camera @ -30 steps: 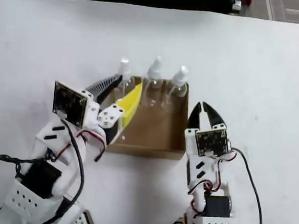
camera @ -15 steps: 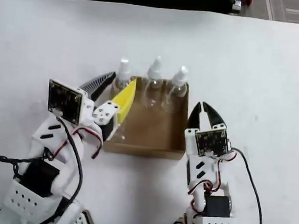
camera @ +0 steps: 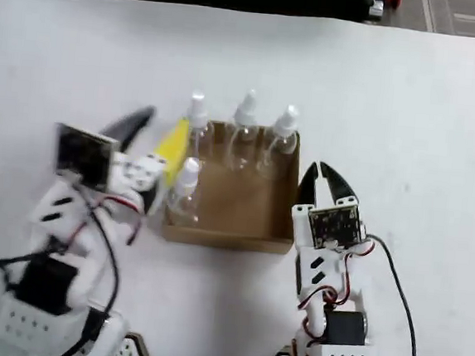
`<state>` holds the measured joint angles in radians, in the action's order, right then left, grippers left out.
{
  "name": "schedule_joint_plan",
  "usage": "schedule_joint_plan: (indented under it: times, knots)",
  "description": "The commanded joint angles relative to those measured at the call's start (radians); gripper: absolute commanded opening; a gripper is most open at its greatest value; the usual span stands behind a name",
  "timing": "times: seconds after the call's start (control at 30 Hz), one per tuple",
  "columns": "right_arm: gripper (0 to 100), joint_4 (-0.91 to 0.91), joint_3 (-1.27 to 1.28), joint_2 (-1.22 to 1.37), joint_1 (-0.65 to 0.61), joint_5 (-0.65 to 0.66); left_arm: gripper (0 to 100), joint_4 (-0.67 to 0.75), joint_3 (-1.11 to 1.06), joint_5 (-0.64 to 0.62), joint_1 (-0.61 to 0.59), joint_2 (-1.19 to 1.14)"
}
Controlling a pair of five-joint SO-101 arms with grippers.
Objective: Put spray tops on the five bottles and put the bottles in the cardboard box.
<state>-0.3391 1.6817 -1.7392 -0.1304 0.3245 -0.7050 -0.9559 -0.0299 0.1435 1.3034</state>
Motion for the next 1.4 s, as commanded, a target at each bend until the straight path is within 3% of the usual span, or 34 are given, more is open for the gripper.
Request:
schedule_joint_plan:
  times: [0.0, 0.13, 0.3, 0.4, 0.5, 0.63, 0.77, 0.93, 1.13, 1.23, 1.37]
  knots:
    - [1.8, -0.002, 0.012, 0.001, -0.002, 0.014, 16, -0.140, 0.158, 0.080, -0.104, -0.007]
    - [1.8, -0.002, 0.012, 0.001, -0.002, 0.014, 16, -0.239, 0.244, 0.313, -0.189, -0.174]
    - [1.8, 0.001, 0.012, 0.001, 0.002, 0.014, 16, -0.427, 0.420, 0.535, -0.423, -0.400]
    - [1.8, 0.002, 0.012, 0.001, 0.002, 0.015, 16, -0.468, 0.466, 0.651, -0.516, -0.489]
    - [1.8, 0.004, 0.012, 0.001, 0.004, 0.015, 16, -0.463, 0.437, 0.753, -0.533, -0.570]
    - [1.8, 0.002, 0.012, 0.001, 0.004, 0.015, 16, -0.396, 0.396, 0.847, -0.536, -0.668]
    - [1.8, 0.001, 0.012, 0.001, 0.004, 0.015, 16, -0.213, 0.358, 0.904, -0.552, -0.774]
    - [1.8, -0.001, 0.012, 0.001, 0.004, 0.015, 16, -0.169, 0.353, 0.954, -0.699, -0.868]
    - [1.8, -0.001, 0.012, 0.001, -0.002, 0.015, 16, -0.348, 0.390, 1.105, -0.895, -0.840]
    - [1.8, -0.004, 0.012, 0.001, -0.004, 0.011, 16, -0.431, 0.388, 1.206, -0.912, -0.800]
    - [1.8, -0.031, 0.012, 0.001, -0.035, 0.015, 16, -0.523, 0.388, 1.227, -0.911, -0.779]
